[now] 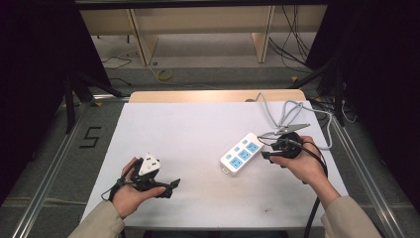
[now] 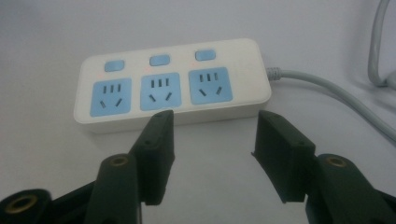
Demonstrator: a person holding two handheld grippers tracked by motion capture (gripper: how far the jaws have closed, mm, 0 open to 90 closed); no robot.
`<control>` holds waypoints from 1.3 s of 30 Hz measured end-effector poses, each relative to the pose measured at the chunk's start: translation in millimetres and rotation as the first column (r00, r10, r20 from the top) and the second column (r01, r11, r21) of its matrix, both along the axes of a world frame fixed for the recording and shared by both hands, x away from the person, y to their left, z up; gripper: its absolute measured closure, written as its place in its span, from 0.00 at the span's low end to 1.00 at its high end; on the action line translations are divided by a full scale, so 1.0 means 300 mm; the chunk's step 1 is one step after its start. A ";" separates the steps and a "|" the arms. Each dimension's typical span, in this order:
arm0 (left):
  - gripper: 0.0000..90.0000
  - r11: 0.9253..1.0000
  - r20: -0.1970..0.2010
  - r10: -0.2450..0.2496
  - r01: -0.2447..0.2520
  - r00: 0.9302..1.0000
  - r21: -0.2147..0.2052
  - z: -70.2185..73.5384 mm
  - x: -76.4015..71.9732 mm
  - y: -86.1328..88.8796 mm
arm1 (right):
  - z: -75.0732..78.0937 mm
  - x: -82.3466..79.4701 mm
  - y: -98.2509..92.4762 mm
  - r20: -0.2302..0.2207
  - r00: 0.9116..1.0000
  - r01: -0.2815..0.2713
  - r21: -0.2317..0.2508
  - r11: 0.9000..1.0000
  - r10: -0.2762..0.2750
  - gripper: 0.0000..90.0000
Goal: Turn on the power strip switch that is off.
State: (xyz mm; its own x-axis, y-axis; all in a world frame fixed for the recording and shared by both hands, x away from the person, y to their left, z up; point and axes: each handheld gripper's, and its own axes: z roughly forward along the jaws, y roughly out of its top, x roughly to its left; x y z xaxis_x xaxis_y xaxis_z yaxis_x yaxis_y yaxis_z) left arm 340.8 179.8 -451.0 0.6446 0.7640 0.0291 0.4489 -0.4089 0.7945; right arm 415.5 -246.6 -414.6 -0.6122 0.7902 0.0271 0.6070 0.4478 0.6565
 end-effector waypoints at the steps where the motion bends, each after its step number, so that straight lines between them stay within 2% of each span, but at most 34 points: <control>1: 0.02 1.000 -0.001 0.000 0.000 1.000 0.001 0.000 0.000 0.000 | 0.000 -0.003 -0.005 0.005 1.000 0.002 0.008 1.000 -0.002 0.48; 5: 0.02 1.000 0.000 0.003 -0.003 1.000 -0.004 -0.001 -0.001 0.000 | -0.005 -0.017 -0.027 0.011 1.000 0.007 0.025 1.000 -0.007 0.42; 15: 0.02 1.000 -0.002 0.003 -0.003 1.000 -0.001 -0.001 -0.002 0.001 | -0.029 -0.065 -0.069 0.045 0.999 0.012 0.067 0.998 -0.015 0.37; 24: 0.02 1.000 -0.002 0.001 -0.001 1.000 0.000 -0.001 -0.003 0.001 | -0.083 -0.119 -0.109 0.062 0.998 0.019 0.108 0.994 -0.026 0.35; 31: 0.02 1.000 -0.001 -0.003 0.003 1.000 -0.002 0.001 -0.006 0.002 | -0.105 -0.160 -0.148 0.098 0.994 0.041 0.154 0.987 -0.057 0.35; 39: 0.02 1.000 0.004 -0.010 0.010 1.000 -0.001 0.008 -0.009 0.006 | -0.117 -0.187 -0.164 0.116 0.990 0.057 0.172 0.984 -0.077 0.34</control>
State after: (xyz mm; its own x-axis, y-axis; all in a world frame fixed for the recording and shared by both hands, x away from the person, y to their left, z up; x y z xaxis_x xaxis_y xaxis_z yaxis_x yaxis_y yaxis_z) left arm 338.1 181.7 -448.8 0.6524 0.7573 0.0308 0.4411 -0.4124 0.7971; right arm 359.3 -295.7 -449.6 -0.5648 0.8202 0.0908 0.5425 0.2862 0.7898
